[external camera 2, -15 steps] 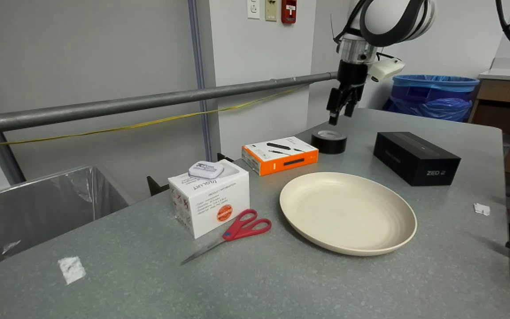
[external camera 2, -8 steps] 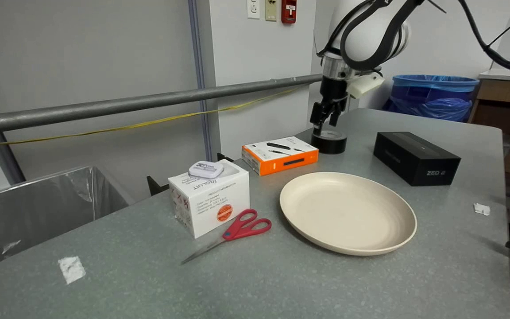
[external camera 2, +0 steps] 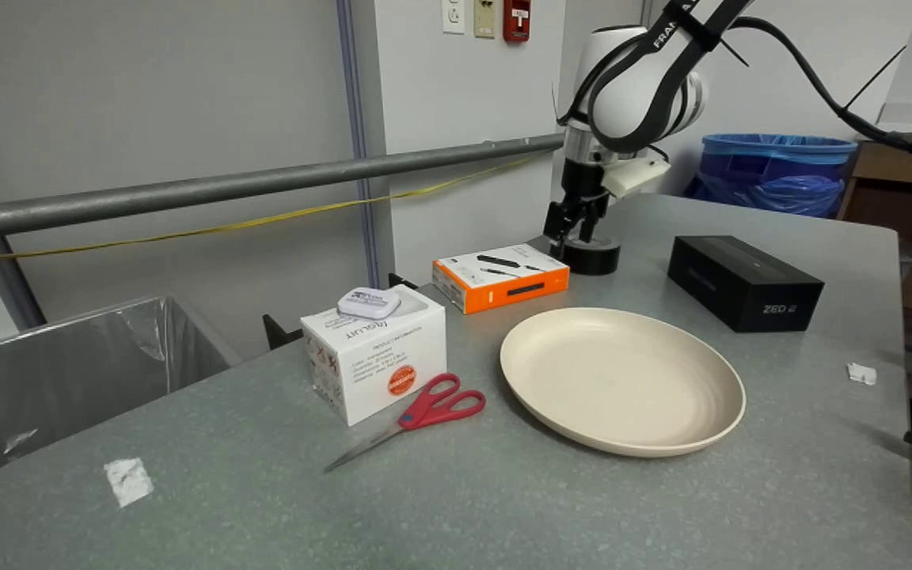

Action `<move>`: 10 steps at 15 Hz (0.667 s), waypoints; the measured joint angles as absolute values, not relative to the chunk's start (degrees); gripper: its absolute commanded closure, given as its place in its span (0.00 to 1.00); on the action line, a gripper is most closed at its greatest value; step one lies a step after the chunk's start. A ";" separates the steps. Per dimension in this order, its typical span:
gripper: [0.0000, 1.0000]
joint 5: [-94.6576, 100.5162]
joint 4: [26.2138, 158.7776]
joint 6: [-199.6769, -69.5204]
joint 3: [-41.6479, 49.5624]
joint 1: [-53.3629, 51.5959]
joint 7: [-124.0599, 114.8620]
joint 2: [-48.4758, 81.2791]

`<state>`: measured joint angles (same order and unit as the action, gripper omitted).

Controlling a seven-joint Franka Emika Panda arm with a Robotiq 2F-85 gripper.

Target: Put the black masking tape on the white plate

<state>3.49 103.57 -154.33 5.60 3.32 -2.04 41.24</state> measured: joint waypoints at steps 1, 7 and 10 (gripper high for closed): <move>0.44 2.66 102.99 -154.23 4.93 4.15 -1.62 41.85; 0.89 -1.00 100.25 -151.46 1.38 8.37 1.00 43.39; 0.94 -1.09 100.11 -151.29 1.33 8.62 1.01 42.86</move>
<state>-1.09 100.11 -151.29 1.33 8.62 1.01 42.86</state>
